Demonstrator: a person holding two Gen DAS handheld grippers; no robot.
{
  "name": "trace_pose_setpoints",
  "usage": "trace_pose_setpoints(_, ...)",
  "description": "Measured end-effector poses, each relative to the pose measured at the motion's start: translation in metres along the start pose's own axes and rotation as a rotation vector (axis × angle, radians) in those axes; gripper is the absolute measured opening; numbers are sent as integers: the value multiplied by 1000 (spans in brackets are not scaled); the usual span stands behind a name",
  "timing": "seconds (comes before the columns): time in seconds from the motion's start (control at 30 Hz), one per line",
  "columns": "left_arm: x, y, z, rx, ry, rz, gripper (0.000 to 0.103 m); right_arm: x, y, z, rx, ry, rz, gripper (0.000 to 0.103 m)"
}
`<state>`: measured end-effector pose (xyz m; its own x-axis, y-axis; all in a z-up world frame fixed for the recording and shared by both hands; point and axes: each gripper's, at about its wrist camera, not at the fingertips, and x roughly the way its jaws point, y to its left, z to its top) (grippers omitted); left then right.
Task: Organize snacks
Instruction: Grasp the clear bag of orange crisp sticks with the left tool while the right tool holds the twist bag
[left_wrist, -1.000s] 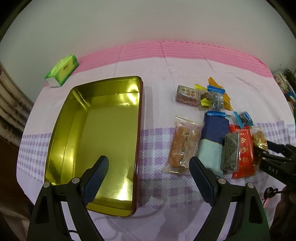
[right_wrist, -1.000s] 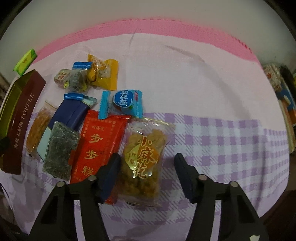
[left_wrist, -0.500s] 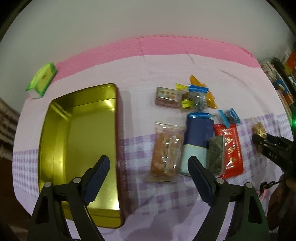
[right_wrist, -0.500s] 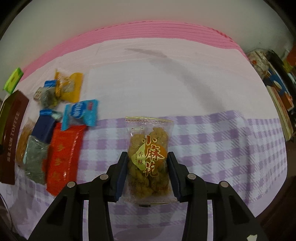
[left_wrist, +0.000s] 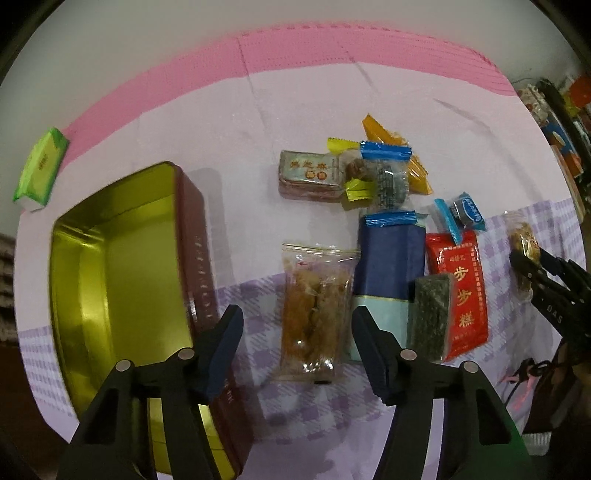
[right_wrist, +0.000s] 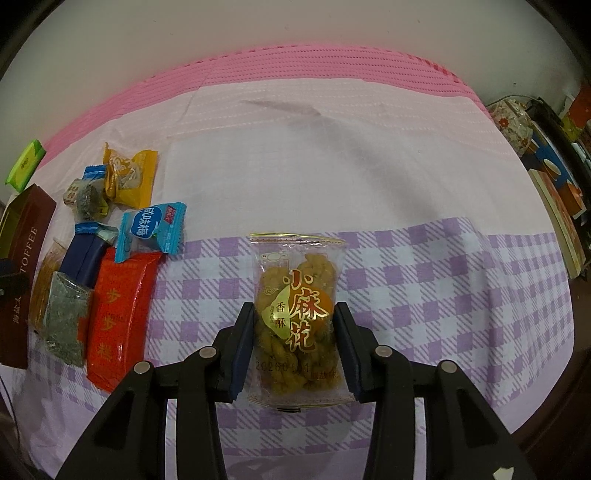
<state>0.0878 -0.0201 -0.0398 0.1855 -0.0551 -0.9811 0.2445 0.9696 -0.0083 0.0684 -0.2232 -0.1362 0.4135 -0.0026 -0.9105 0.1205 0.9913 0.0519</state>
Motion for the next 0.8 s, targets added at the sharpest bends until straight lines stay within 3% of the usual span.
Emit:
trace_pose_setpoints(0.47, 31, 2, 14, -29, 51, -9, 58, -1, -1, -1, -2, -1, -2, 41)
trace_pose_setpoints(0.7, 45, -4, 22, -36, 49, 8, 38, -1, -1, -1, -2, -2, -2, 41)
trace_pose_setpoints(0.8, 45, -1, 20, -55, 42, -7, 38, -1, -1, -1, -2, -3, -2, 41)
